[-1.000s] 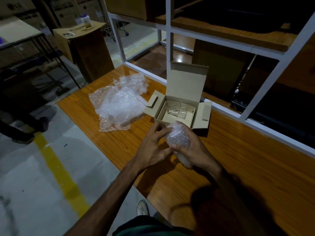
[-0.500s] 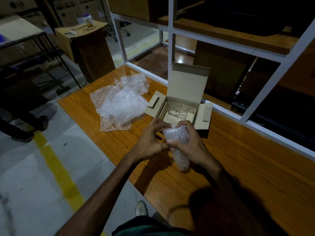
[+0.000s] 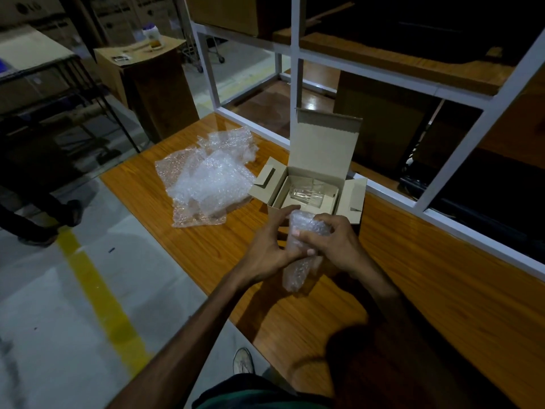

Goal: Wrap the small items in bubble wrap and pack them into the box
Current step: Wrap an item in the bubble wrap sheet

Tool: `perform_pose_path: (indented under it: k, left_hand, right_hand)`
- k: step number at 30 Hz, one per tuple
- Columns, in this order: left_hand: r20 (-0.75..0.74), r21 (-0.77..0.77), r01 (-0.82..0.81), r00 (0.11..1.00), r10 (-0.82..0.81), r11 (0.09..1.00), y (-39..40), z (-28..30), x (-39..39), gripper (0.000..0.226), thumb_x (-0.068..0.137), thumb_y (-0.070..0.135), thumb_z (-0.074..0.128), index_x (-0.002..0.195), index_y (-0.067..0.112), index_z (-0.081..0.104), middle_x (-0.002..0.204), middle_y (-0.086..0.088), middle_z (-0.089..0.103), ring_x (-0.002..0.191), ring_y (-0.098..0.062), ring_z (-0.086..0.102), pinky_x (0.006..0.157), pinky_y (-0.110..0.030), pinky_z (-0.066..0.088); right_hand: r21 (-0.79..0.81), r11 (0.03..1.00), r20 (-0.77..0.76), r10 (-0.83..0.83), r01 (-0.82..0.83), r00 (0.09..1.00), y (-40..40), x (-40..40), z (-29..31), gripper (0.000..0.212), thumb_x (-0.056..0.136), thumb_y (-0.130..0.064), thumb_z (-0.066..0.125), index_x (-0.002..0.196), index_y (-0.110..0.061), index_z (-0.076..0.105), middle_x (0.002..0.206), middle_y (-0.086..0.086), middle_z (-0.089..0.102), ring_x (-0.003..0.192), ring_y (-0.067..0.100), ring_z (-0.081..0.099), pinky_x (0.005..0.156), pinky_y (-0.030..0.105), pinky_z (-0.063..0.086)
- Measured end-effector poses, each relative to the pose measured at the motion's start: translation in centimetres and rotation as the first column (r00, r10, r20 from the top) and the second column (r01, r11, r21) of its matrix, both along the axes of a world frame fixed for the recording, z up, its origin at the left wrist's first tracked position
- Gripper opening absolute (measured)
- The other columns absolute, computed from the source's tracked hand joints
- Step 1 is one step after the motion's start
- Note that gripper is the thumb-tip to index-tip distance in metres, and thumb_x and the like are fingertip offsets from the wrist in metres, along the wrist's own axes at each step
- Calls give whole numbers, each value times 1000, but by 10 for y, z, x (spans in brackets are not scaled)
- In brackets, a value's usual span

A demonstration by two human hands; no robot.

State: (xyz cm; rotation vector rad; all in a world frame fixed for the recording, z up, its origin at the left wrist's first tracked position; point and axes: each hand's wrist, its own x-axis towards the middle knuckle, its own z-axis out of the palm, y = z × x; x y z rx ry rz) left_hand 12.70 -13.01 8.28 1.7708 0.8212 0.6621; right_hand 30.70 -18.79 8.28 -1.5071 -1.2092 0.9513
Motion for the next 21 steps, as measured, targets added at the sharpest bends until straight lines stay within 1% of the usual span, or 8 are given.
perform_pose_path:
  k: [4,7,10,12,13,16,19,21]
  left_hand:
    - [34,-28,5,999,-4,1000,-2,-5,5,62,93,31,80,148,23,53,136,8,65,120,-7,66,92,-37,63]
    - [15,-20,19,1000,-19,1000,-1,-7,6,58,94,28,79,147,20,56,136,5,67,120,-12,68,92,-38,63]
    - [29,-47,23,999,-21,999,-1,-7,5,57,95,25,78,147,19,57,136,4,68,120,-11,68,92,-35,62]
    - [48,-82,33,998,-29,996,1,-7,2,57,96,24,77,148,18,56,137,2,67,121,-13,68,94,-39,62]
    - [53,-97,37,998,-32,995,2,-7,0,57,96,24,76,149,17,55,138,2,67,121,-14,68,95,-40,62]
    - [71,-146,44,997,-34,988,6,-4,-5,57,96,21,74,149,15,54,138,-1,67,122,-17,68,93,-37,62]
    - [76,-167,77,995,-65,983,9,0,-9,49,99,13,68,147,13,56,135,-3,68,121,-18,68,92,-33,60]
    - [73,-184,121,991,-109,975,11,1,-10,45,101,10,65,145,10,57,134,-6,69,122,-22,68,94,-35,60]
  right_hand:
    - [-76,997,22,-23,24,999,5,0,8,13,92,-36,79,94,-32,66,96,-6,72,81,8,74,64,20,60]
    - [-135,988,39,77,-71,996,5,8,10,11,96,-38,74,95,-29,68,96,-6,72,79,6,75,64,19,59]
    - [-151,977,79,163,-150,983,2,18,10,33,94,-49,69,108,-19,73,112,-4,67,96,9,72,72,20,58]
    - [-108,989,171,118,-100,978,1,24,6,50,87,-56,68,118,-17,73,130,-4,57,117,7,60,82,17,53]
    - [-51,997,200,75,-66,977,-1,27,7,48,86,-54,70,118,-18,74,136,-5,52,124,5,54,85,16,52]
    - [165,986,270,-22,-24,963,-10,33,13,16,95,-27,77,110,-21,77,131,-11,57,124,-2,53,87,13,54]
    - [136,985,335,57,-108,940,-15,37,15,24,100,-20,72,121,-29,75,123,-13,67,117,1,60,94,27,56]
    - [83,992,443,53,-100,895,-14,37,12,27,99,-32,72,125,-36,72,121,-15,67,119,7,55,103,39,43]
